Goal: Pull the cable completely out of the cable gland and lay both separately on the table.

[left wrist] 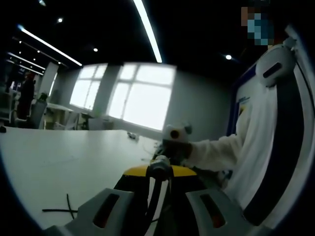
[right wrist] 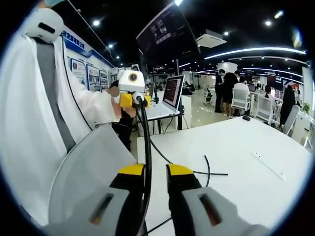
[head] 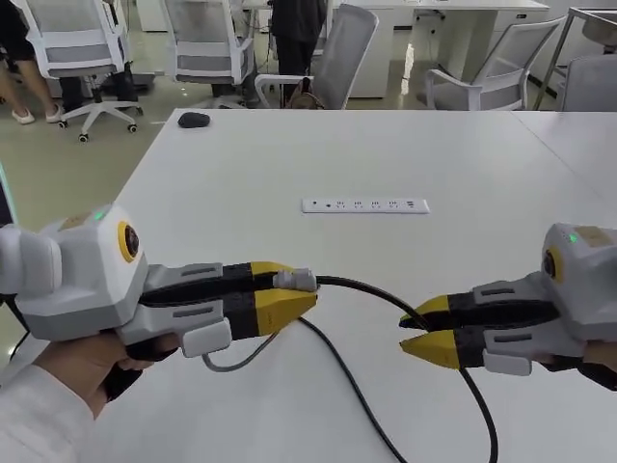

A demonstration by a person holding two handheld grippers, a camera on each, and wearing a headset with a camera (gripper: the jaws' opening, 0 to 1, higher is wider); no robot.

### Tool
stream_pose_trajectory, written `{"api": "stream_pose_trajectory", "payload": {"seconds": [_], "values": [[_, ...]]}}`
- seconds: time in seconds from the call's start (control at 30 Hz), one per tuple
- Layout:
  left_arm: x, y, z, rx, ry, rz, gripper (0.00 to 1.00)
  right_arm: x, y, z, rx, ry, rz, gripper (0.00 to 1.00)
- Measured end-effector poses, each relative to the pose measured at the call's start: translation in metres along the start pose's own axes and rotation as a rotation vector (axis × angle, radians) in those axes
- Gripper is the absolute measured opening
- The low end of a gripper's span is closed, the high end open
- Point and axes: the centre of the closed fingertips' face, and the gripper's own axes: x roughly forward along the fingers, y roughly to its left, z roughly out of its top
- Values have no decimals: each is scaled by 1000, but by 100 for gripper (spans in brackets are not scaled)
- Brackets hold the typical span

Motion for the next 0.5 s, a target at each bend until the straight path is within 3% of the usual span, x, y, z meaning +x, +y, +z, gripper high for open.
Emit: {"api": "stream_pose_trajectory", "payload": {"seconds": [0.13, 0.5], "values": [[2, -1, -1, -4, 1, -4, 16, 5, 3, 16, -18, -18, 17, 21], [11, -9, -2, 4, 17, -30, 16, 27, 27, 67, -113, -93, 100, 21]]}}
